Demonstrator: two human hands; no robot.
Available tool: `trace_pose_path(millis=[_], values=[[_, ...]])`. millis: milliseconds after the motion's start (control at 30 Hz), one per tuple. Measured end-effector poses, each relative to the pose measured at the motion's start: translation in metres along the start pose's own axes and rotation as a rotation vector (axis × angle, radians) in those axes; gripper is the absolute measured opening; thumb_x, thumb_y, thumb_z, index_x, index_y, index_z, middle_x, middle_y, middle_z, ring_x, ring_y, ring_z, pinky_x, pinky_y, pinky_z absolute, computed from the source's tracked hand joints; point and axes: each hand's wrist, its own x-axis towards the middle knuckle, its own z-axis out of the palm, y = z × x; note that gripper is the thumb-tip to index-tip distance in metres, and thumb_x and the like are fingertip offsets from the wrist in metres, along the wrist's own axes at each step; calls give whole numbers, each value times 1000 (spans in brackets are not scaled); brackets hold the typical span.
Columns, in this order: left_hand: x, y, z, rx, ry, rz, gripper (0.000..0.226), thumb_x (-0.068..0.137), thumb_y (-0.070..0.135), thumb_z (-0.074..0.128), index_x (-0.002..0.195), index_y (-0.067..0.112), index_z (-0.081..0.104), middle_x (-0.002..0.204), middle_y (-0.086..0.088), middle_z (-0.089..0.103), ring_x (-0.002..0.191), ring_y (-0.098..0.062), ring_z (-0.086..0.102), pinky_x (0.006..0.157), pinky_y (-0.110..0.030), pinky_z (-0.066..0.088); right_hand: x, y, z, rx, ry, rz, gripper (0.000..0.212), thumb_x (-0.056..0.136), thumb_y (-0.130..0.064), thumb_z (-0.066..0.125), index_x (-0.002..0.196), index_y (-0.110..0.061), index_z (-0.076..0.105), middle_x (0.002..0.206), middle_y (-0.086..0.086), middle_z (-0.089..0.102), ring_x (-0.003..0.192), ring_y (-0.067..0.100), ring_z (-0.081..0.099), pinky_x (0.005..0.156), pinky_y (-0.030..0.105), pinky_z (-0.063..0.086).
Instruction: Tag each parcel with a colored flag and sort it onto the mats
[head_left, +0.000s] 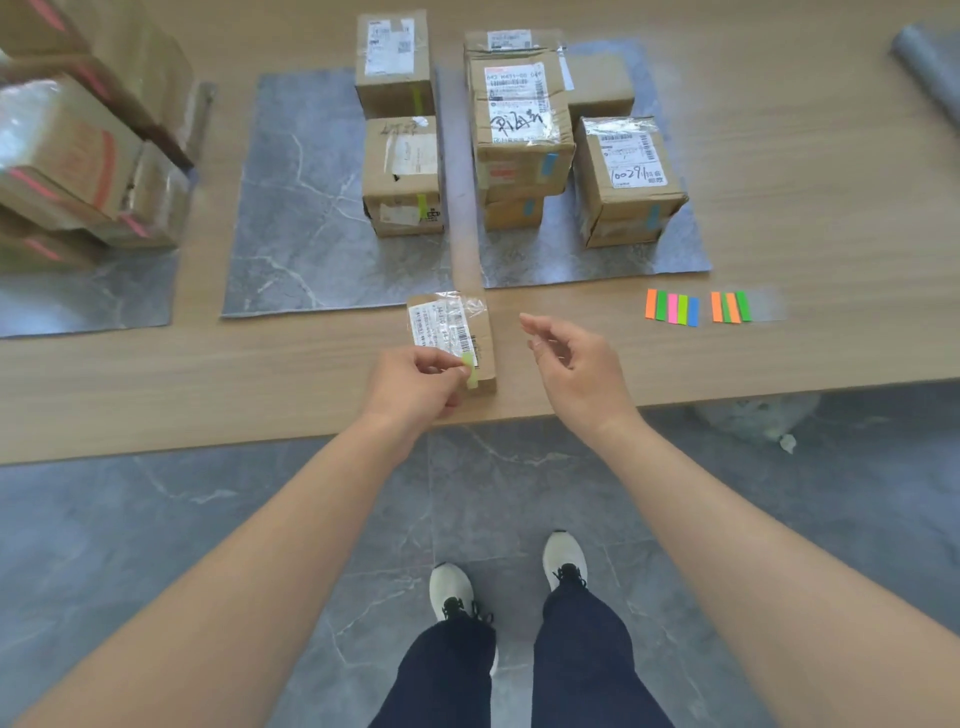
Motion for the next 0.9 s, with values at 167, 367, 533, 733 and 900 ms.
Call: trace_pose_path(millis=[167,367,533,733,900], values=[[0,-25,6,53,38,10,8,81,13,79,76,19,76,75,-10,76,70,-29,72,81,-53,61,-1,7,14,-256,-110,-269,39,96,2,54,126,-16,72,130,0,68,117,7,62,96,32,53],[7,-42,22,70,84,18,28,82,10,76,61,29,75,70,5,75,75,-25,73,79,-50,61,12,27,29,-441,-258,-416,30,98,-8,61,123,-19,73,141,1,61,123,25,62,90,49,56],[11,-49,29,64,103,-6,24,76,16,72,62,35,77,71,-2,75,82,-34,74,80,-53,61,15,34,33,-421,-293,-426,27,92,-3,65,109,-17,80,134,4,64,114,26,65,85,46,57],[17,-56,35,66,112,11,14,68,32,68,71,23,79,73,-12,73,67,-23,66,77,-56,60,22,46,37,-427,-243,-509,11,85,-13,80,95,-14,81,122,4,67,92,23,69,66,44,59],[21,-61,36,71,110,-2,19,69,35,67,71,20,78,76,-17,71,66,-18,60,79,-58,59,30,47,45,-501,-173,-552,10,79,-15,82,75,-15,72,109,1,66,78,23,63,54,37,53]])
